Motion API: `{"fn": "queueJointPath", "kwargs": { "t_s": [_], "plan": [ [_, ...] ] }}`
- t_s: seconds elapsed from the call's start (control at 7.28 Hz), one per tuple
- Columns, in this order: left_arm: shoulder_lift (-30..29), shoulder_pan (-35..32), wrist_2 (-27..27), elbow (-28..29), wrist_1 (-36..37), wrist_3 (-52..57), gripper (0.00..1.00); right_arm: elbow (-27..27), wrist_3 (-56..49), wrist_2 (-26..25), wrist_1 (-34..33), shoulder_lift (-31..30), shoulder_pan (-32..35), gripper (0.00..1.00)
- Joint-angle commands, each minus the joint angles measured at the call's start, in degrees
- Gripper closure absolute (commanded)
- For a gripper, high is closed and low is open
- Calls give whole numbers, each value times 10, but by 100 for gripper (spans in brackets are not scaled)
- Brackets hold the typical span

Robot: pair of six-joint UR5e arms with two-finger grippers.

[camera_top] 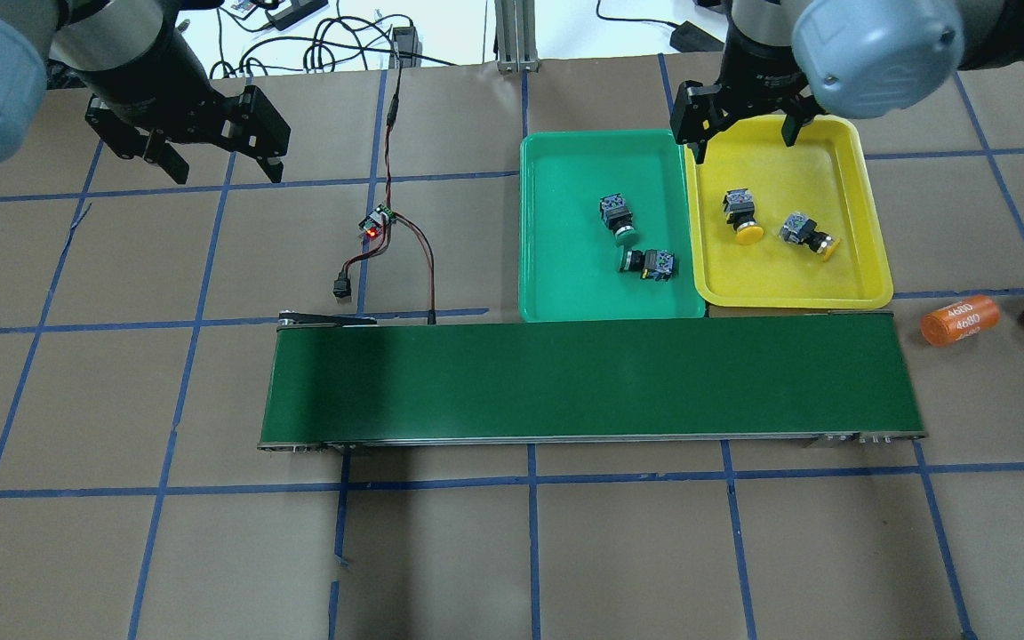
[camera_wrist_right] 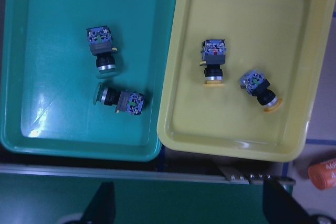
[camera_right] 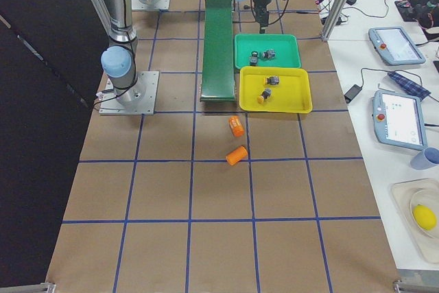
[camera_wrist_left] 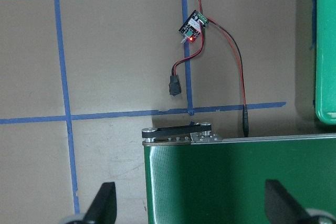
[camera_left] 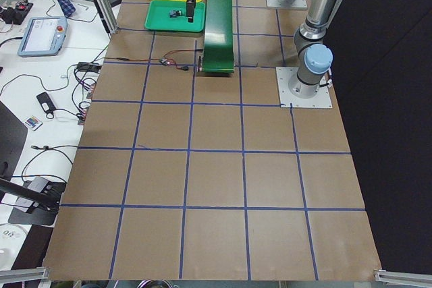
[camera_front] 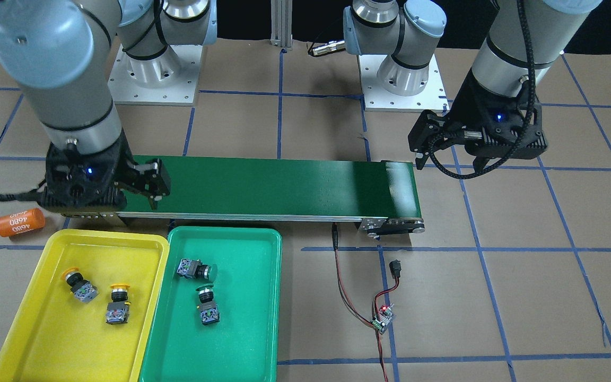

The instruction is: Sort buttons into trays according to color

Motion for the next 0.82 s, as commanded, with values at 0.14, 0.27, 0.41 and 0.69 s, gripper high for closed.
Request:
{"fn": "queueJointPath", "kwargs": {
  "t_s": [0.14,0.27,0.41,0.69],
  "plan": [
    [3,0,-1,-3,2,0,0,9,7,55,131,-101,5,0],
    [3,0,-4,-5,11,3,0,9,8,57,128,-97,6,0],
    [3,0,-3,-5,11,4,0,11,8,53,127,-96,6,0],
    [2,-1,-2,-5,11,5,0,12,7,57,127,-96,5,0]
  ]
}}
